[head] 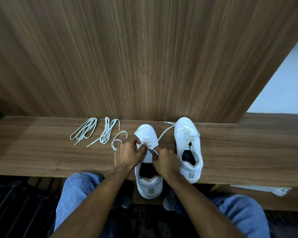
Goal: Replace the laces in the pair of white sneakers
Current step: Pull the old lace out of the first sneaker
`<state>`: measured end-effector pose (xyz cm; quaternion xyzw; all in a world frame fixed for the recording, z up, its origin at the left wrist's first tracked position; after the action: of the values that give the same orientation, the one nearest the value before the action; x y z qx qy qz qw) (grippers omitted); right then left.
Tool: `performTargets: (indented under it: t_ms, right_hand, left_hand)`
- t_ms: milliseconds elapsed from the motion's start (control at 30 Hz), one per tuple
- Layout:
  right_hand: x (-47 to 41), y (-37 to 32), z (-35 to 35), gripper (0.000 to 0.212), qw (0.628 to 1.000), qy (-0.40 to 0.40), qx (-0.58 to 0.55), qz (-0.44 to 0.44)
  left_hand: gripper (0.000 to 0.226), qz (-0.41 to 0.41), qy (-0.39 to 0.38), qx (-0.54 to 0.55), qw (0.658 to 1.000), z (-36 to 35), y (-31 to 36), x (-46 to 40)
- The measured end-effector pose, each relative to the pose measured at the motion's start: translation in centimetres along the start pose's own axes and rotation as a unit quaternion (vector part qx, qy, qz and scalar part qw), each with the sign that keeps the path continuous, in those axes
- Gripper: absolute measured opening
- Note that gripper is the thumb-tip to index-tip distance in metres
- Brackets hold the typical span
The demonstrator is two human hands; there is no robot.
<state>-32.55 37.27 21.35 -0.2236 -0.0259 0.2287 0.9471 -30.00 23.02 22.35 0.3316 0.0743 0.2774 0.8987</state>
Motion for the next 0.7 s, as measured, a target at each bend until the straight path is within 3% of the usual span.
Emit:
performTargets:
  t_ms: [100, 200, 300, 400, 567, 700]
  right_hand:
    - [-0.1, 0.3, 0.8, 0.03, 0.99, -0.049, 0.11, 0.076]
    - [0.0, 1.9, 1.6, 0.065, 0.954, -0.118, 0.249, 0.119]
    - [-0.2, 4.3, 2.1, 0.101, 0.938, -0.174, 0.279, 0.112]
    - [-0.5, 5.8, 2.3, 0.117, 0.926, -0.173, 0.298, 0.153]
    - [-0.1, 8.4, 3.1, 0.114, 0.908, -0.178, 0.331, 0.183]
    - [0.5, 9.9, 4.1, 0.072, 0.901, -0.218, 0.34, 0.157]
  left_hand:
    - [0.024, 0.006, -0.048, -0.101, 0.994, -1.0, -0.1, 1.3]
    - [0.023, 0.046, -0.022, -0.094, 0.994, -1.3, -0.1, 1.9]
    - [0.027, 0.073, -0.019, -0.093, 0.993, -1.2, -0.2, 1.8]
    - [0.028, 0.088, -0.019, -0.084, 0.992, -1.1, -0.2, 1.7]
    - [0.027, 0.1, -0.021, -0.07, 0.992, -0.9, -0.2, 1.9]
    - [0.025, 0.101, -0.02, -0.06, 0.993, -0.9, -0.2, 2.0]
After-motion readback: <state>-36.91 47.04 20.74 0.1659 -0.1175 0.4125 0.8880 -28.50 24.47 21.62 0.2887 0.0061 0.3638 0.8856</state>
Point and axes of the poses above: each hand's wrist, its own x-axis away from the middle knuckle, its own z-axis out of the back of the hand, y = z × x, the point moved 1 cm from there along -x, towards the middle knuckle, and after that the axes turned 9 degrees about z, right-handed, at the moved point
